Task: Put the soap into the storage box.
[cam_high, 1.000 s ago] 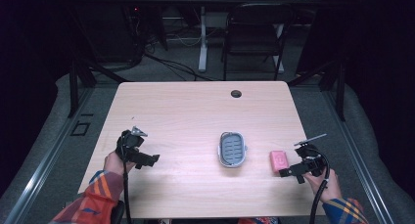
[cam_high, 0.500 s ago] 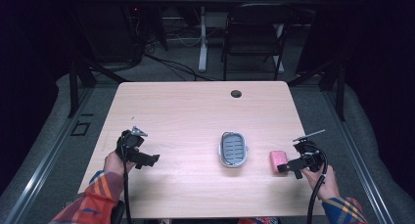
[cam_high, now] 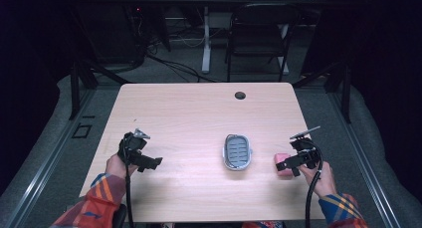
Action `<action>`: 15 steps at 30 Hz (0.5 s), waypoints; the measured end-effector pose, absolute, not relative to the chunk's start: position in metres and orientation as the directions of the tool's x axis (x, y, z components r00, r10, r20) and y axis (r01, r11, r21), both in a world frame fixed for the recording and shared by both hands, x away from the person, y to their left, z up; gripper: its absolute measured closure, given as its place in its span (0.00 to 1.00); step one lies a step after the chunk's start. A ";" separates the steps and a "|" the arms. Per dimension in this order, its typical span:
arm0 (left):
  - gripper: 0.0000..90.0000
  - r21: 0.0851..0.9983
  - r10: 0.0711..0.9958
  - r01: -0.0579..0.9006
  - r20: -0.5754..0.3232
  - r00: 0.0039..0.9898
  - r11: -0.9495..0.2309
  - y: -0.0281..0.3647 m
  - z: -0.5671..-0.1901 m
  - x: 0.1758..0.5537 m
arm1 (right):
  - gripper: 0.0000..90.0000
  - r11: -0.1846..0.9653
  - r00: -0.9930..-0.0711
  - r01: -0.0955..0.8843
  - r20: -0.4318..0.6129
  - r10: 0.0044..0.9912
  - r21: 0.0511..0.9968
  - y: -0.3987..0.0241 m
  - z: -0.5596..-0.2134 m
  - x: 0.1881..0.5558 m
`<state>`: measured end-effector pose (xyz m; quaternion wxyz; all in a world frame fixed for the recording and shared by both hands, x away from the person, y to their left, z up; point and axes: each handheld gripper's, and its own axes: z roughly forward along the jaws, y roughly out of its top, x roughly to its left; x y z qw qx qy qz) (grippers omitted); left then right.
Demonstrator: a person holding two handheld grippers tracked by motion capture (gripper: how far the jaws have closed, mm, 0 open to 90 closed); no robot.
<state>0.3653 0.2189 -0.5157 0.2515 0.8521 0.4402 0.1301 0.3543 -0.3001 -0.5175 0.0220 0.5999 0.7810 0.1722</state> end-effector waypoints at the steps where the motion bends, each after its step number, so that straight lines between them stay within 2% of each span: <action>1: 0.00 0.544 0.815 0.684 -0.002 0.580 -0.486 0.219 -0.516 0.365 | 0.00 0.218 -0.277 0.929 0.168 0.946 0.300 -0.299 -0.519 0.355; 15: 0.00 0.537 0.812 0.685 0.000 0.583 -0.492 0.218 -0.516 0.366 | 0.00 0.232 -0.270 0.940 0.130 0.954 0.252 -0.292 -0.524 0.371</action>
